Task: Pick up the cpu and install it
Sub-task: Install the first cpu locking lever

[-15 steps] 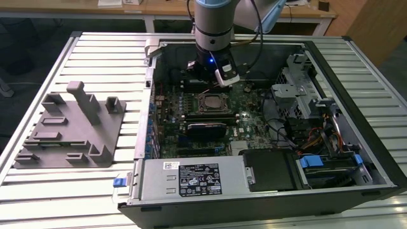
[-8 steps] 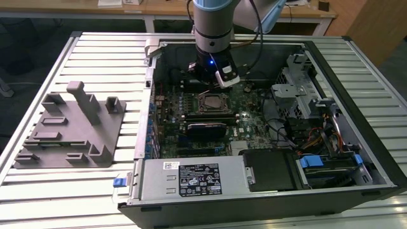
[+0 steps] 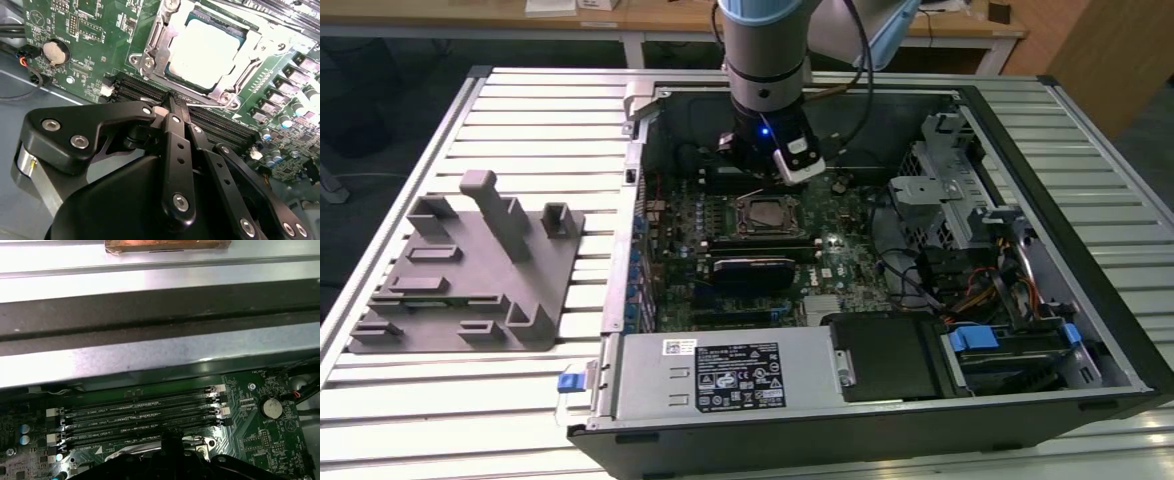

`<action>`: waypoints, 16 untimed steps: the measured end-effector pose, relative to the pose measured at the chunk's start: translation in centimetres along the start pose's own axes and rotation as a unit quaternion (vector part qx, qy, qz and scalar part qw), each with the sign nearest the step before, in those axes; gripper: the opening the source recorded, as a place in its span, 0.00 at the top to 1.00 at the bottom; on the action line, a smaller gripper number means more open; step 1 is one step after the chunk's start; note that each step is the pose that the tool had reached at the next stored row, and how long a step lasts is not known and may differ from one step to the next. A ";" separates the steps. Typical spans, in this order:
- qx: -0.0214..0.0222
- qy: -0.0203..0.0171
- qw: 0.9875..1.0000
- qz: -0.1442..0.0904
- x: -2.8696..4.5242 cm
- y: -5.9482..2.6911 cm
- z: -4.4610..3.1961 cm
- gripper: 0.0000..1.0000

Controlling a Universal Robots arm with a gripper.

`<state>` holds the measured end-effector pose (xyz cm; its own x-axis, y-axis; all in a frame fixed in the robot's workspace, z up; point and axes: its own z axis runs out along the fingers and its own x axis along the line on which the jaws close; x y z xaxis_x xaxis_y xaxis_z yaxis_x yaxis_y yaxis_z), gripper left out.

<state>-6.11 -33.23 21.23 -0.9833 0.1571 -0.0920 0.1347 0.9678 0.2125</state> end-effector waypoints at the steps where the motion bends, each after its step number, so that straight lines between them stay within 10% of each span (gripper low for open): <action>1: 0.000 0.000 1.000 0.000 0.00 0.00 0.00 0.89; 16: 0.010 -0.023 0.995 0.102 0.13 -0.07 0.61 0.89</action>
<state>-6.17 -33.15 20.61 -0.9291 0.3580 -0.0931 0.3327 0.9188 0.2124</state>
